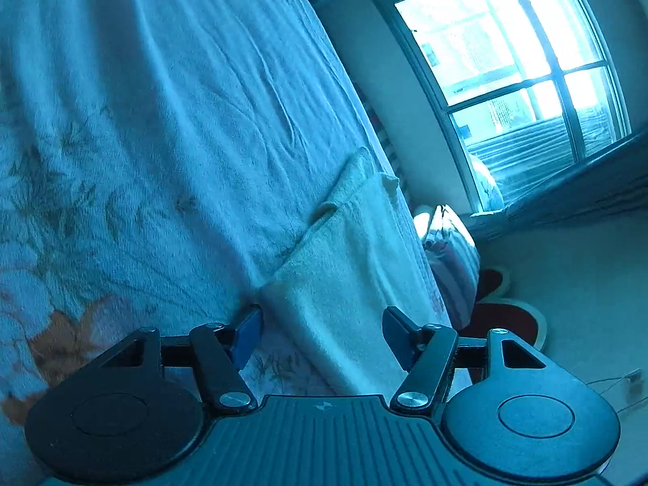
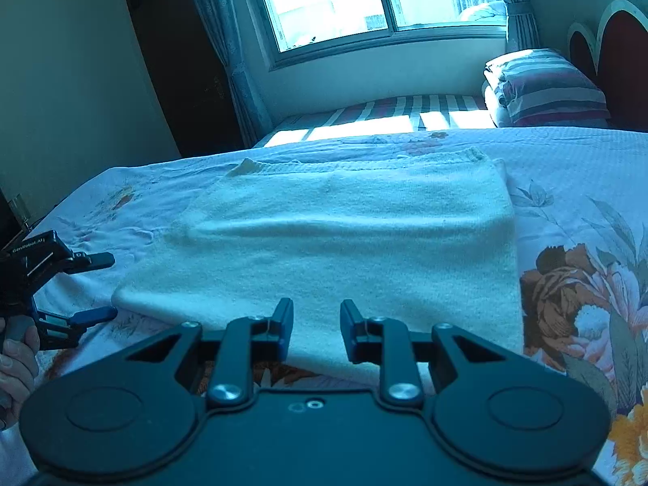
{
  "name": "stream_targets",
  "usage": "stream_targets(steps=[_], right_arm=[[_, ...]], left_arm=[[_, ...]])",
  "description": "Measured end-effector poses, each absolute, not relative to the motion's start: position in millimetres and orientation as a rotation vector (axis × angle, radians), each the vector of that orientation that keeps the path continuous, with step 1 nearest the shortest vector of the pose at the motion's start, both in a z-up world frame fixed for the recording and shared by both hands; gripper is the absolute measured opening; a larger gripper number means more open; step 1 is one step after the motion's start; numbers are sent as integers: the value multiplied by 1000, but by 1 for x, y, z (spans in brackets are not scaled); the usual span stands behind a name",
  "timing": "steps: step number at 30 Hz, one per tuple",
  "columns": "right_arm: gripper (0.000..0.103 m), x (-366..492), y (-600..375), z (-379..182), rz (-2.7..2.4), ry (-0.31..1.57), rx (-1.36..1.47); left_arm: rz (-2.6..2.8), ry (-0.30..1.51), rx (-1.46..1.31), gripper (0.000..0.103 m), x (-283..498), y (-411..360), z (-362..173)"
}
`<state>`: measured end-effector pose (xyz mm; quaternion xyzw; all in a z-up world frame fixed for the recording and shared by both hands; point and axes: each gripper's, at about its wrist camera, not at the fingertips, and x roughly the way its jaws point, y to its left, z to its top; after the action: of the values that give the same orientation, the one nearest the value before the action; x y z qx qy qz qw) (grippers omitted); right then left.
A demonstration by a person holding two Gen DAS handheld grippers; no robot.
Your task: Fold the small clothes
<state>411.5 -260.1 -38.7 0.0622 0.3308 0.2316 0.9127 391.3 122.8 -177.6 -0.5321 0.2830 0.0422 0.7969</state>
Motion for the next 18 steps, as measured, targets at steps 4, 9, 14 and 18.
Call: stream_targets(steps=[4,9,14,18], right_arm=[[27,403,-255,-28,461,670,131],[27,400,-250,-21,436,673,128],[25,404,-245,-21,422,682,154],[19,417,-240,-23,423,705,187]], left_arm=[[110,579,-1191,65,390,112,-188],[85,548,-1232,65,406,117,-193],[70,512,-1235,65,422,114,-196],[73,481,-1202,61,435,105,-197]])
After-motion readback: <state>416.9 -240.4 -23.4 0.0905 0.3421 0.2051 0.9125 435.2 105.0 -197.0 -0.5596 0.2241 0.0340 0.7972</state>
